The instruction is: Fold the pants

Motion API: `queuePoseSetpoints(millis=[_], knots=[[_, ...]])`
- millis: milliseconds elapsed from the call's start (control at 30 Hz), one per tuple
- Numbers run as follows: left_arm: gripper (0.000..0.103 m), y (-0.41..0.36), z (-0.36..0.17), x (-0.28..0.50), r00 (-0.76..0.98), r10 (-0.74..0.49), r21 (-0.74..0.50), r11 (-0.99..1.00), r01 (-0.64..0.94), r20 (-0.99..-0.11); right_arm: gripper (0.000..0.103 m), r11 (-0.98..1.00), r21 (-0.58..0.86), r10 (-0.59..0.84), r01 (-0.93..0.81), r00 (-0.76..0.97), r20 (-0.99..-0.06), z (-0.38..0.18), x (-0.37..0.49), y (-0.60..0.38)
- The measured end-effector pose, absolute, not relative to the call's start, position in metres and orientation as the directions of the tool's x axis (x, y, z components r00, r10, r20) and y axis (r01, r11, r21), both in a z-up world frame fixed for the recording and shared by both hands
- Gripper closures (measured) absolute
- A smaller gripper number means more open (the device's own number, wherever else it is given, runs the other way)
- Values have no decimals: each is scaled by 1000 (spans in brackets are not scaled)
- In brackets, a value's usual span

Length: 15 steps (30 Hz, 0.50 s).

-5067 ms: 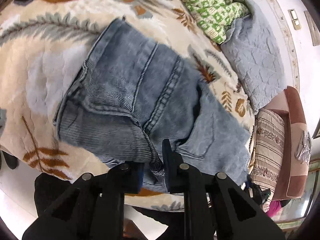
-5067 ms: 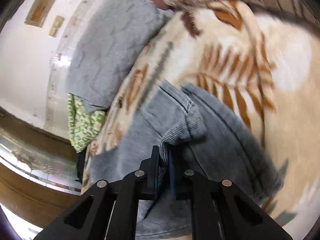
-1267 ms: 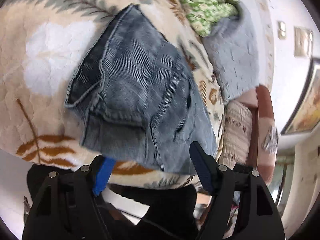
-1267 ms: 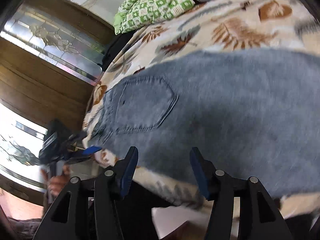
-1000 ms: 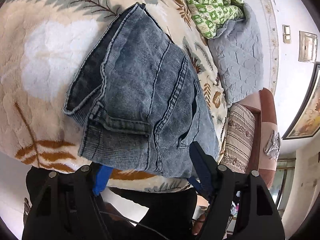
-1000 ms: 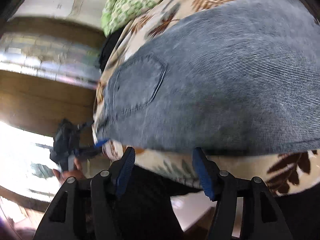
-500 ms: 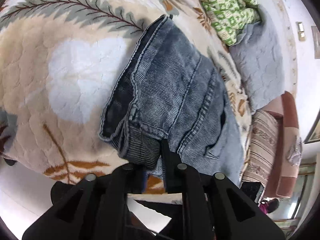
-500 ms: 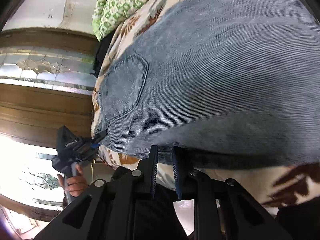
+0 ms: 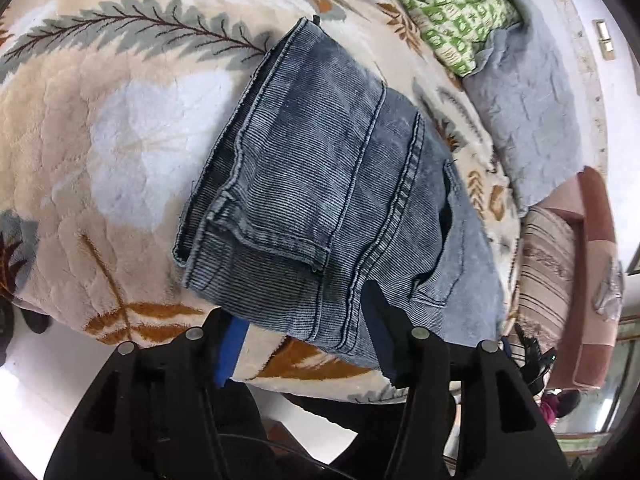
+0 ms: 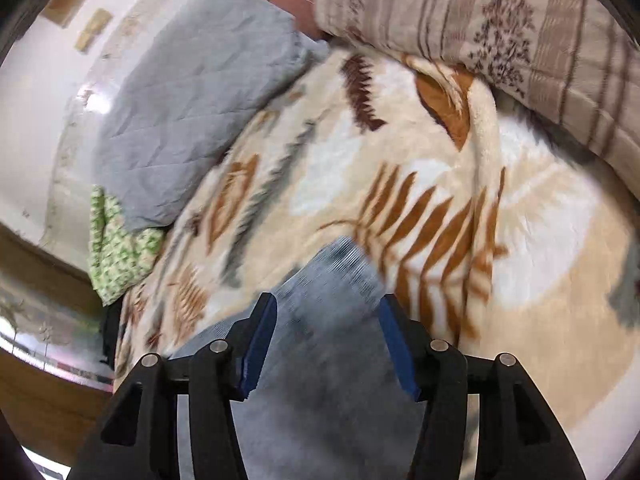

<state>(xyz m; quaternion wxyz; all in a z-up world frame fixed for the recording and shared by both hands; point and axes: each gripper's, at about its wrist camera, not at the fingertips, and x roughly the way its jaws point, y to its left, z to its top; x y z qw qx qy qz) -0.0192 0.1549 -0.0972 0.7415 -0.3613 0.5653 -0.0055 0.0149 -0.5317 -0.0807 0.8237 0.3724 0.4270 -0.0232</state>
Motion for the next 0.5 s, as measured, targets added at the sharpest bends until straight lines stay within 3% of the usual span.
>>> queuePoseSetpoints(millis=[67,133,167,200,333,433,500], knots=[[49,152,-94,-17,349,-400,-521,748,-410,-848,47,742,573,285,349,609,-740,-92,35,-530],[49,149,-90,-17,351,-391,-515,753,-410,-851,74,775,550,300,311,585,-753,-97,52,-528],[48,147,-88,-15,351,-379,-504,761,-409,-856,100,798,551,329,243,591,-737,-92,61,-520],[48,146,-89,-13,347,-363,-488,769,-412,-865,102,805,553,339,215,597,-727,-90,60,-520],[49,144,-97,-9,314,-329,-444,779,-443,-891,102,867,430,250,250,528,-812,-98,73,-513],[48,136,-82,-21,306,-366,-462,811,-357,-879,86,839,502,290,211,607,-739,-79,44,-523],[48,128,-69,-32,303,-420,-498,827,-259,-855,52,812,555,325,180,650,-687,-66,20,-529]])
